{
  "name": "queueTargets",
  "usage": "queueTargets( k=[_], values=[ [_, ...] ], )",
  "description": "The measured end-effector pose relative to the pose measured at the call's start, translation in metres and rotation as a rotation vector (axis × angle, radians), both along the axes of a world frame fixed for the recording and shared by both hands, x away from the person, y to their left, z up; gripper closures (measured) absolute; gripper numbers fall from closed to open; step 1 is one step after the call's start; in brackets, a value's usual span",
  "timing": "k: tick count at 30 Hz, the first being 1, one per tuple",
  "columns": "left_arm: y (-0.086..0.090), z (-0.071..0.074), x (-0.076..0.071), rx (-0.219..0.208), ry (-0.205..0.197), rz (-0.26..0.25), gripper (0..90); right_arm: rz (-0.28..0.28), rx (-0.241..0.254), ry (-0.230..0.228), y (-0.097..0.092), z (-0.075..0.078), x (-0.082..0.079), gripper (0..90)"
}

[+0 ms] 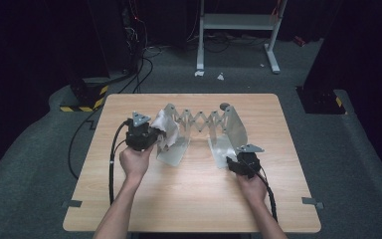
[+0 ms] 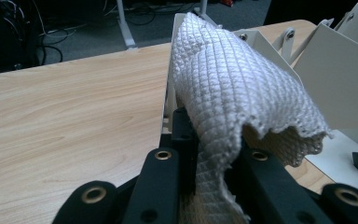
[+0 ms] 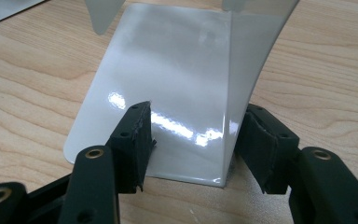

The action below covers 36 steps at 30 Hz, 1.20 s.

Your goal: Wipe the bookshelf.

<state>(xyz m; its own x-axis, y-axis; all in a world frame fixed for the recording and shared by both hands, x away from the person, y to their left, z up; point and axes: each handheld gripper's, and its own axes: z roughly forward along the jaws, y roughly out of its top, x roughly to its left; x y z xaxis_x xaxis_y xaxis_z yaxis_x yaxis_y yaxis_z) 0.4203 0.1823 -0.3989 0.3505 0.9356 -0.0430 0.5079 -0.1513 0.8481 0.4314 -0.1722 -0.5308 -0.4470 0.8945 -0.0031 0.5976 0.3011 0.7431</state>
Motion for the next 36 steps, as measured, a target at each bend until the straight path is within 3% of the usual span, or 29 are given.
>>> queueTargets(
  k=[9, 13, 18, 21, 29, 36],
  values=[
    [-0.008, -0.005, 0.008, 0.009, 0.005, 0.017, 81.4, 0.001, 0.0, 0.0, 0.0, 0.0, 0.0, 45.3],
    [-0.01, -0.008, 0.014, -0.008, 0.015, 0.025, 81.4, 0.0, -0.001, 0.0, 0.0, 0.0, 0.0, 45.1],
    [-0.015, -0.013, 0.018, 0.007, 0.02, 0.026, 81.4, 0.0, -0.001, 0.0, 0.0, 0.0, 0.0, 45.1],
    [-0.017, -0.017, 0.02, 0.038, 0.028, 0.022, 81.4, -0.001, -0.001, 0.0, 0.0, 0.0, 0.0, 45.0],
    [-0.028, -0.026, 0.025, 0.055, 0.028, 0.012, 81.4, -0.002, 0.0, 0.0, 0.0, 0.0, 0.0, 45.0],
    [-0.032, -0.037, 0.032, 0.065, 0.069, 0.002, 81.4, -0.002, 0.001, 0.0, 0.0, 0.0, 0.0, 45.0]
  ],
)
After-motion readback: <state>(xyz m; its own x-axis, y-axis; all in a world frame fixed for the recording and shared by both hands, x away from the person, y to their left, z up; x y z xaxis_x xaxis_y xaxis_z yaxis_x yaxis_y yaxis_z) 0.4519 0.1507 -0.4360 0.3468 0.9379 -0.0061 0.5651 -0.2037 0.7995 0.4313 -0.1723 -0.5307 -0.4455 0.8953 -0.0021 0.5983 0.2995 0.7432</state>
